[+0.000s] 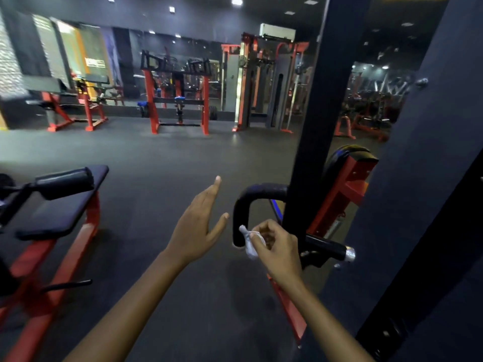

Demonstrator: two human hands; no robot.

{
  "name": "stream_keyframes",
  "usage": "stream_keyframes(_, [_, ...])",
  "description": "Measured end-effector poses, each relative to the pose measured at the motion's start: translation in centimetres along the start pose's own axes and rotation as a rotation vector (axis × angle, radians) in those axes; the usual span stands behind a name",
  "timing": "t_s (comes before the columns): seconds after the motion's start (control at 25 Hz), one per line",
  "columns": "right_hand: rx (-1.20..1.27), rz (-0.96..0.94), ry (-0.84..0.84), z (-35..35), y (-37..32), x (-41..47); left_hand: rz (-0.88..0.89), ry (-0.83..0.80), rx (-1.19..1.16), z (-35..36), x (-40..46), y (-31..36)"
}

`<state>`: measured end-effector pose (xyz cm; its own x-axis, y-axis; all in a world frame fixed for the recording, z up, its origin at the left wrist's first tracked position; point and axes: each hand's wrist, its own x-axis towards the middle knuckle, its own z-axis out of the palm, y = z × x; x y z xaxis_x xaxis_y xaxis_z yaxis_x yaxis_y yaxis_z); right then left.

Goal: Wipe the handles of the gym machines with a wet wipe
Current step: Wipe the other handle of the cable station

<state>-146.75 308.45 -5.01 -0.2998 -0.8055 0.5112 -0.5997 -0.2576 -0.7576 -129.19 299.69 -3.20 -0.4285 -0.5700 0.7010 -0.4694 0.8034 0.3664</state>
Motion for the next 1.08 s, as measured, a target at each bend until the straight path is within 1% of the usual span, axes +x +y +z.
stream_keyframes(0.08, [-0.036, -0.06, -0.054, 1.6, -1.1, 1.2, -0.102, 0.03, -0.024, -1.2, -1.3, -1.7])
stream_keyframes(0.2, [-0.067, -0.122, -0.089, 4.7, -2.2, 2.6, -0.262, 0.08, -0.019, -2.7, -2.8, -4.0])
stream_keyframes(0.44, [-0.021, -0.057, -0.187, 11.7, -2.8, 4.4, -0.451, 0.093, 0.002, -4.7, -5.1, -7.7])
stream_keyframes(0.72, [-0.028, -0.015, -0.221, 18.2, -1.5, 8.3, -0.603, 0.036, 0.024, -5.7, -5.9, -14.2])
stream_keyframes(0.84, [-0.084, -0.003, -0.221, 20.9, -0.5, 10.3, -0.654, 0.009, 0.03, -5.5, -5.8, -17.6])
stream_keyframes(1.08, [-0.16, 0.051, -0.215, 25.7, 1.6, 13.4, -0.683, -0.062, 0.015, -4.5, -4.1, -23.7])
